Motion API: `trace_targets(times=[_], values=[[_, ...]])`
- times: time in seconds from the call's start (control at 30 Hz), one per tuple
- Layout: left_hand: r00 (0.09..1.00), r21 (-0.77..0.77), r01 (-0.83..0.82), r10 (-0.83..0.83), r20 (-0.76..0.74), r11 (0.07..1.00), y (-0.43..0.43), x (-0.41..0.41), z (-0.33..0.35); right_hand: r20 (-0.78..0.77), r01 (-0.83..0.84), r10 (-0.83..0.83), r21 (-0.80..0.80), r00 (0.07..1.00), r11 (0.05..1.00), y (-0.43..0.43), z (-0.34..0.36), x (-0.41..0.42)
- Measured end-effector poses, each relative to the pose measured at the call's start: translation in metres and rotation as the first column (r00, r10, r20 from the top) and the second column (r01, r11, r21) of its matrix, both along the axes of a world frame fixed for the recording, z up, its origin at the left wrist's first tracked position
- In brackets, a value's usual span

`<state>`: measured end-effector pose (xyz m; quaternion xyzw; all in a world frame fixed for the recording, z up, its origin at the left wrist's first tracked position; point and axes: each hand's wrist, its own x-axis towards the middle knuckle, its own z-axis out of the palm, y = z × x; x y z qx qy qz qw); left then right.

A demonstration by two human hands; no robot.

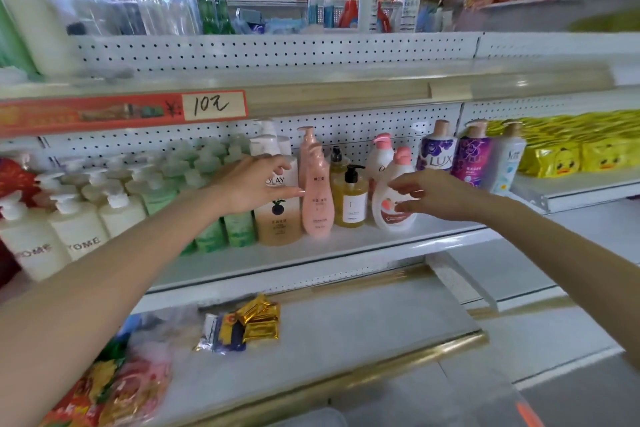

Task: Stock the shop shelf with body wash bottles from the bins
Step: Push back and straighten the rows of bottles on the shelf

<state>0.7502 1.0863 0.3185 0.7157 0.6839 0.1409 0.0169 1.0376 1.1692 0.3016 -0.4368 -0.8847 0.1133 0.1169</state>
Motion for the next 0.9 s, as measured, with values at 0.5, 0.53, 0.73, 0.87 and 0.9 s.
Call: trace_targets(times=[0.5,0.53,0.73,0.87,0.9], values=[[0.996,-0.018,-0.023,0.022,-0.086,1.0,-0.045,-0.013,-0.012,-0.063,-0.051,0.046,-0.095,0.997,0.994,-0.027,-0.006,-0.012],[0.995,-0.011,-0.036,0.035,-0.091,0.999,-0.043,-0.014,-0.011,-0.057,-0.063,0.057,-0.101,0.997,0.993,-0.021,-0.006,-0.014],[0.983,0.022,-0.119,0.121,-0.141,0.993,-0.014,0.007,-0.017,0.013,-0.118,0.119,-0.057,0.993,0.991,0.033,-0.004,-0.017],[0.981,0.09,-0.144,0.154,-0.118,0.986,0.019,0.036,-0.017,0.089,-0.187,0.192,-0.06,0.977,0.981,0.067,-0.005,-0.015],[0.982,0.111,-0.149,0.16,-0.102,0.983,0.026,0.043,-0.017,0.088,-0.207,0.213,-0.071,0.973,0.976,0.075,-0.006,-0.013]])
